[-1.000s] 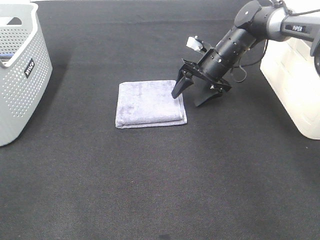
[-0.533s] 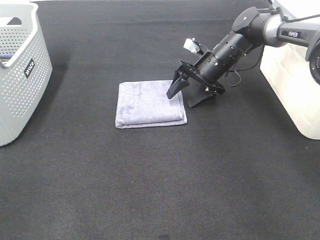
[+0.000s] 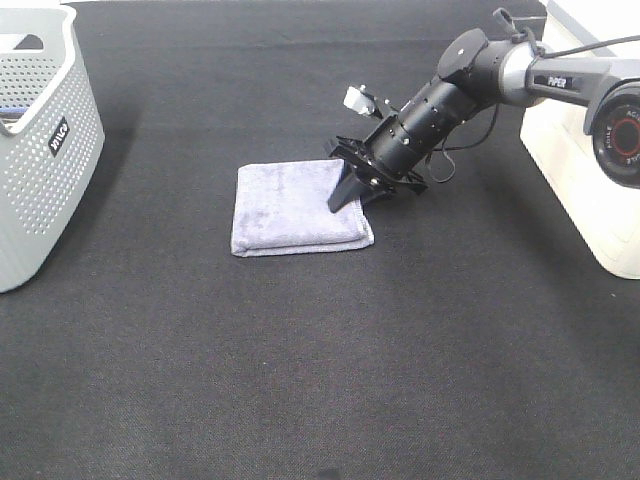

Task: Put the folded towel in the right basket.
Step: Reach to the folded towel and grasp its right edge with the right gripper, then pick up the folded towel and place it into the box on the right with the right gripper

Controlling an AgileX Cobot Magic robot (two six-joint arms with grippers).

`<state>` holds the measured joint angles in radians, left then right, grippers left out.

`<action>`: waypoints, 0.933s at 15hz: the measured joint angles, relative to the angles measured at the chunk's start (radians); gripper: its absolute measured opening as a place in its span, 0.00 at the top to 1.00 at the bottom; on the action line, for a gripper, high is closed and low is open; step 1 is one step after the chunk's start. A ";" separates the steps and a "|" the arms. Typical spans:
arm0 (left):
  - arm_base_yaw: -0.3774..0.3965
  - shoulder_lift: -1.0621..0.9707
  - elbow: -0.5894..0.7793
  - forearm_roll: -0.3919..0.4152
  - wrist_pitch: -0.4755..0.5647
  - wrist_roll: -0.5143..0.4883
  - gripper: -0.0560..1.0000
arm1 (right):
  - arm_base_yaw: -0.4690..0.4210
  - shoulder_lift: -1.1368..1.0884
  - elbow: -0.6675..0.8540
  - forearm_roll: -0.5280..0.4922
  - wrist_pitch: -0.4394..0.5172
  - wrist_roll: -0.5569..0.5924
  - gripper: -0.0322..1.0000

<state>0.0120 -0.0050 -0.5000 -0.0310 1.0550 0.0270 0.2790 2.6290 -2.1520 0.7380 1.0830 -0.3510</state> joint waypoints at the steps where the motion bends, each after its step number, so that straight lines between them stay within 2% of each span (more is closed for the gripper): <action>1: 0.000 0.000 0.000 0.000 0.000 0.000 0.03 | 0.000 0.000 0.000 0.004 0.000 0.000 0.90; 4: 0.000 0.000 0.000 0.000 0.000 0.000 0.03 | 0.000 -0.017 0.003 0.005 0.000 0.000 0.90; 9: 0.000 0.000 0.000 0.000 0.000 0.000 0.03 | 0.000 -0.167 0.003 -0.022 0.000 -0.009 0.90; 14: 0.000 0.000 0.000 0.000 0.000 0.000 0.03 | 0.000 -0.428 0.003 -0.192 0.007 -0.005 0.90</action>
<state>0.0120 -0.0050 -0.5000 -0.0310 1.0550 0.0270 0.2790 2.2010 -2.1490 0.5460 1.0900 -0.3560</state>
